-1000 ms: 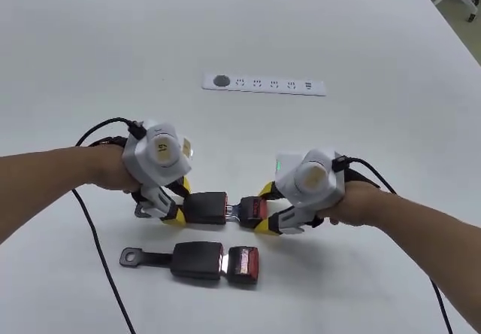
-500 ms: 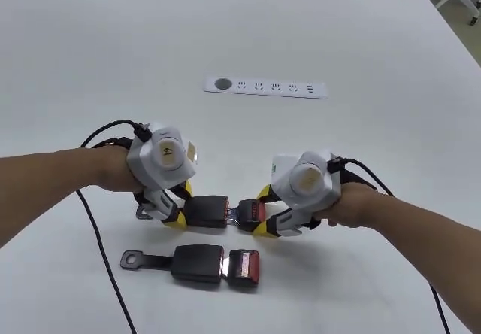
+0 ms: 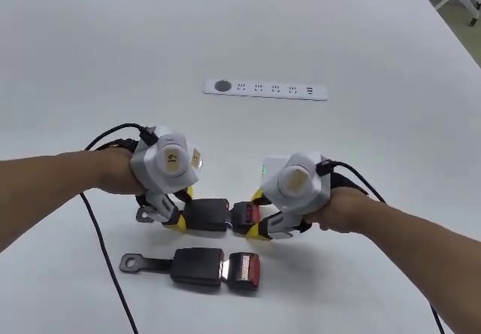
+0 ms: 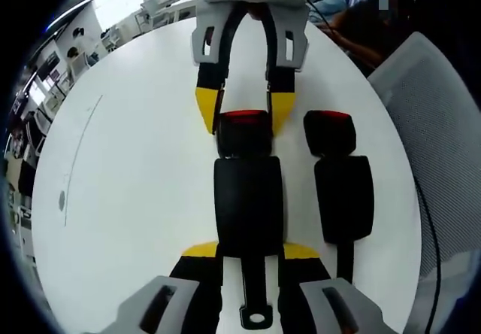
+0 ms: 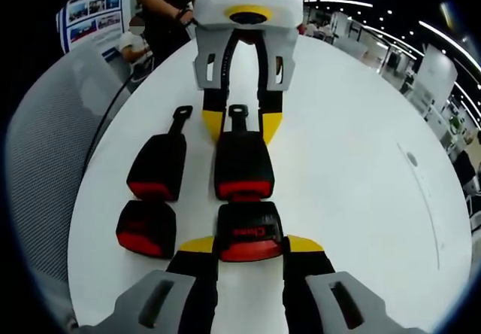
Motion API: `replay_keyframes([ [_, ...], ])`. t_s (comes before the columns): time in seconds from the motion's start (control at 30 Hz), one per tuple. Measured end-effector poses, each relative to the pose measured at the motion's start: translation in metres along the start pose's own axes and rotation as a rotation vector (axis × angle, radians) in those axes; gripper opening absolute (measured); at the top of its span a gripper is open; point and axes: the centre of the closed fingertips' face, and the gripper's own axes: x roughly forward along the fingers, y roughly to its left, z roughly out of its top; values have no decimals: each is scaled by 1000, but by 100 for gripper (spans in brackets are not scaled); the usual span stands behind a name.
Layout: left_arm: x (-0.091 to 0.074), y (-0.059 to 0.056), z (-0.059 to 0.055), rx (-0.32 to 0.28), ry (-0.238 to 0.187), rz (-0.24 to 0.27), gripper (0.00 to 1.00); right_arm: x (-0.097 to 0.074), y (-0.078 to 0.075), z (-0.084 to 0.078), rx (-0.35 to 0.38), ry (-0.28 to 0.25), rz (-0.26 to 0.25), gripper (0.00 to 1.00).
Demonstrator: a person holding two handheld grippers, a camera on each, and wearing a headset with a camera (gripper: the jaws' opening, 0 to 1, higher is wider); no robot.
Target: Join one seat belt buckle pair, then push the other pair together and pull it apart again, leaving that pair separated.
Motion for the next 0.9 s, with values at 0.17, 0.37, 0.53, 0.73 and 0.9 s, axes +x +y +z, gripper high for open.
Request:
replay_keyframes([
  [0.17, 1, 0, 0, -12, -9, 5, 27, 1, -1, 0, 4, 5, -2, 28],
  [0.37, 1, -1, 0, -17, -12, 7, 27, 1, -2, 0, 4, 8, -4, 28],
  [0.53, 0, -1, 1, -21, -18, 6, 28, 1, -2, 1, 1, 8, -4, 28],
  [0.73, 0, -1, 1, -25, -28, 4, 28, 1, -3, 1, -10, 6, -2, 29],
  [0.9, 0, -2, 2, -29, -36, 1, 28, 1, -2, 1, -12, 5, -1, 29],
])
